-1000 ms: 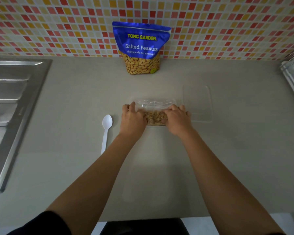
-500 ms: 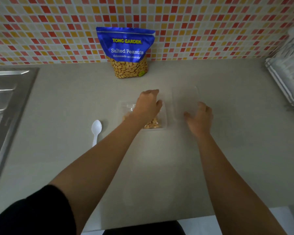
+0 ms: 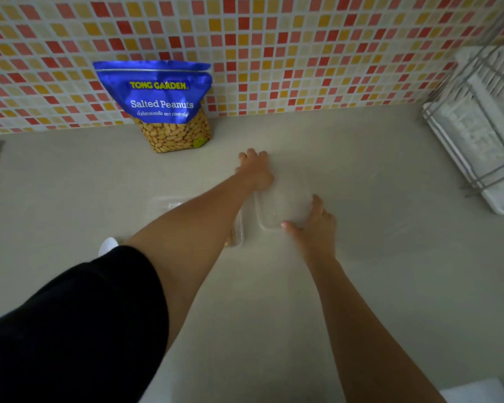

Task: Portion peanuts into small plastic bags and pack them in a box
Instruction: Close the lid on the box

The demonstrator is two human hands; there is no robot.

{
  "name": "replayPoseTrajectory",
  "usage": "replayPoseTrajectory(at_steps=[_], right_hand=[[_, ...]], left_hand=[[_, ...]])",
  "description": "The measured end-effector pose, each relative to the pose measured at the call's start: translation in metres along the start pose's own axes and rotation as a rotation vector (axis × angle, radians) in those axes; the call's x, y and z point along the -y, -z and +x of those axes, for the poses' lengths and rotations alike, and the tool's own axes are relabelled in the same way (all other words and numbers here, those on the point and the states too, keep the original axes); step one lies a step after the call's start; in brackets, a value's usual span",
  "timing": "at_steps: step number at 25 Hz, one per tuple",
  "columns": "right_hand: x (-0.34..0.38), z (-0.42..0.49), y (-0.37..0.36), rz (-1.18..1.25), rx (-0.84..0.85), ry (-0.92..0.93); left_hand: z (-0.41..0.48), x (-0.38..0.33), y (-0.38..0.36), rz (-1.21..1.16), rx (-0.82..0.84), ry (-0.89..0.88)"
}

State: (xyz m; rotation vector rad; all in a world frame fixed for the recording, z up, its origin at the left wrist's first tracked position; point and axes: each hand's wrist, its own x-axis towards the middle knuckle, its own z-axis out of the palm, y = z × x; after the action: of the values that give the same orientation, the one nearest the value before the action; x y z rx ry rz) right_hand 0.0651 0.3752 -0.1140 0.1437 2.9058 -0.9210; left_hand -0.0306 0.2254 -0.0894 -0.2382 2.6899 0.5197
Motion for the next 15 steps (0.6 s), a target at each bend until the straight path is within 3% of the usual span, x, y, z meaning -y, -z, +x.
replayPoseTrajectory(at_steps=[2,5,9,10,12,15], right_hand=[[-0.002,-0.001,0.0,0.056,-0.03,-0.016],[-0.003,-0.002,0.004,0.27,-0.059,-0.1],[0.023,0.005,0.011,0.894,-0.186,-0.329],[0.031,0.008,0.012,0.971,-0.232,-0.338],[0.05,0.01,0.014,0.834,-0.241,-0.215],[0.076,-0.007,0.007,0.627,-0.114,-0.028]], left_hand=[[0.002,-0.002,0.013,-0.213,-0.039,-0.022],[-0.014,0.001,0.041,-0.944,-0.05,-0.065],[-0.062,0.019,0.062,-1.356,-0.113,-0.05],[-0.077,0.029,0.061,-1.406,-0.142,-0.026],[-0.104,0.057,0.055,-1.319,-0.285,0.055],[-0.142,0.101,0.036,-0.824,-0.583,0.189]])
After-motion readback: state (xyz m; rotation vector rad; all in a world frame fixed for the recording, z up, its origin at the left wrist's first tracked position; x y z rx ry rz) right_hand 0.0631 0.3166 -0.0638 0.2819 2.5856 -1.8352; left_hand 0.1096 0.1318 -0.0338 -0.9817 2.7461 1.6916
